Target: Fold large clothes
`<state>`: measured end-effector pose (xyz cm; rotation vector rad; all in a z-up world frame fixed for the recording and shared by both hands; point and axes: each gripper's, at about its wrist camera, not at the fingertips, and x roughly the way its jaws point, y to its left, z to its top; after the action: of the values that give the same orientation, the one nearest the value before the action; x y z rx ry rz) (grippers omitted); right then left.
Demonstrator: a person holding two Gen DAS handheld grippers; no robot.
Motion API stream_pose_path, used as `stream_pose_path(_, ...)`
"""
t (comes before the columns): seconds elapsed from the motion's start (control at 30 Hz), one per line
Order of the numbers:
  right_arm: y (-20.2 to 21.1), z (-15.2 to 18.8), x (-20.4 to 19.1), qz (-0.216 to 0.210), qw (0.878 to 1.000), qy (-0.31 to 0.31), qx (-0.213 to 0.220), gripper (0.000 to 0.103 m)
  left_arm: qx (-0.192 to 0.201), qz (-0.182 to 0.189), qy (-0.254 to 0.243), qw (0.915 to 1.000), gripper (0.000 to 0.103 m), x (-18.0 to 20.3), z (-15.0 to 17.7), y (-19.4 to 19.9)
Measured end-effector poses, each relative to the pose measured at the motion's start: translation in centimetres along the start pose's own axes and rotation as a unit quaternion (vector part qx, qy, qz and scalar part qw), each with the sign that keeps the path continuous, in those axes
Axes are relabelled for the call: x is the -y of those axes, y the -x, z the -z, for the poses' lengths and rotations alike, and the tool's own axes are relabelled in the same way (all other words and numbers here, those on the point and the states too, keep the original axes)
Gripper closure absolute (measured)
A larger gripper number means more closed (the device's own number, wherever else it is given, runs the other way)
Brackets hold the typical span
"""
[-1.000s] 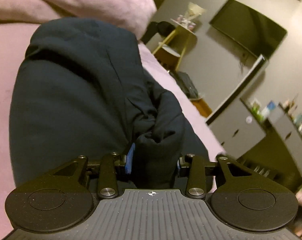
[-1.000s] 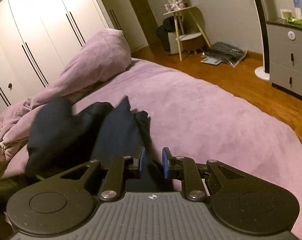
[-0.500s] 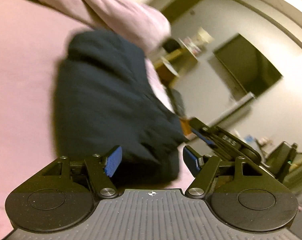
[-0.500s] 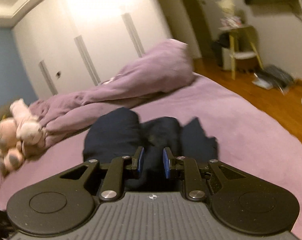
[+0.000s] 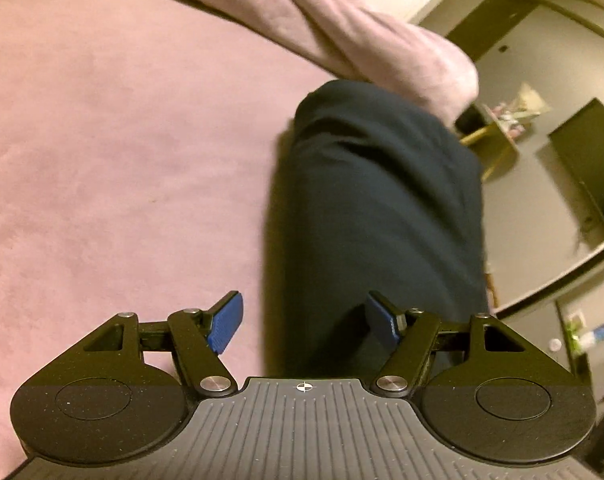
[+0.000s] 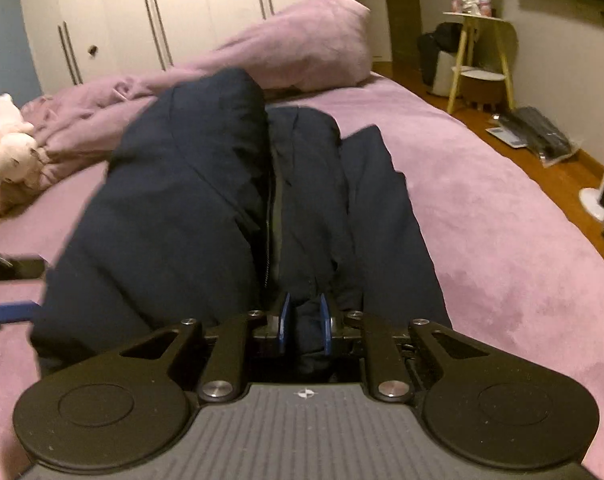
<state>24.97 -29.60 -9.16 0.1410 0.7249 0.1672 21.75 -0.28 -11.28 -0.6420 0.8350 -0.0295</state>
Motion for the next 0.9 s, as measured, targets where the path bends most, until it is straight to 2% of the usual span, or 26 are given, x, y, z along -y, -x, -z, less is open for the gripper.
stream_pose_path(0.07, 0.8, -1.2, 0.8, -0.034, 0.999, -0.031, 0.011, 0.083, -0.003, 0.006, 0.012, 0.9999, 0.031, -0.4, -0.4, 0.0)
stream_pose_path(0.13, 1.6, -2.6, 1.7, -0.063, 0.995, -0.070, 0.019, 0.072, -0.004, 0.010, 0.012, 0.9999, 0.030, -0.3, -0.8, -0.2)
stream_pose_path(0.2, 1.9, -3.5, 2.6, -0.089, 0.990, -0.105, 0.026, 0.053, -0.001, 0.004, 0.009, 1.0000, 0.030, -1.0, -0.9, 0.3)
stream_pose_path(0.27, 1.8, -4.5, 3.0, -0.119, 0.983, -0.134, 0.028, 0.043, -0.002, 0.000, 0.010, 0.9999, 0.030, -1.0, -0.8, 0.1)
stream_pose_path(0.3, 1.5, -4.9, 3.2, -0.136, 0.979, -0.149, 0.026, 0.036, -0.003, 0.000, 0.012, 0.9999, 0.030, -1.1, -0.7, -0.3)
stream_pose_path(0.4, -0.1, -5.2, 3.1, -0.199, 0.964, -0.179, -0.005, 0.028, -0.003, -0.003, 0.014, 0.9999, 0.030, -1.0, -0.8, -0.5)
stream_pose_path(0.43, -1.1, -5.3, 2.7, -0.213, 0.961, -0.175, -0.024, 0.028, -0.003, -0.005, 0.013, 0.9999, 0.030, -1.0, -0.8, -0.6)
stream_pose_path(0.47, -2.0, -5.2, 2.0, -0.207, 0.964, -0.164, -0.034, 0.030, -0.002, -0.008, 0.014, 0.9999, 0.030, -0.9, -0.8, -0.6)
stream_pose_path(0.5, -2.7, -5.1, 1.5, -0.186, 0.971, -0.146, -0.044, 0.046, -0.001, -0.008, 0.014, 0.9999, 0.030, -0.8, -0.8, -0.4)
stream_pose_path(0.57, -3.5, -4.9, -0.1, -0.147, 0.983, -0.099, -0.050, 0.068, 0.000, -0.012, 0.013, 0.9998, 0.030, -0.7, -0.9, -0.4)
stream_pose_path(0.6, -3.3, -4.8, -0.7, -0.135, 0.987, -0.080, -0.040, 0.075, 0.003, -0.015, 0.013, 0.9998, 0.030, -0.6, -0.9, -0.3)
stream_pose_path(0.7, -1.4, -4.7, -2.1, -0.095, 0.995, -0.039, -0.011, 0.079, 0.010, -0.014, 0.012, 0.9998, 0.029, -0.3, -1.4, -0.1)
stream_pose_path(0.77, 0.0, -4.3, -1.9, -0.072, 0.997, -0.041, 0.001, 0.080, 0.014, -0.009, 0.010, 0.9998, 0.029, 0.1, -1.6, -0.1)
stream_pose_path(0.9, -1.0, -1.3, 0.6, -0.053, 0.995, -0.086, -0.023, 0.079, 0.008, 0.006, 0.000, 0.9999, 0.028, 1.3, -1.2, -1.3)
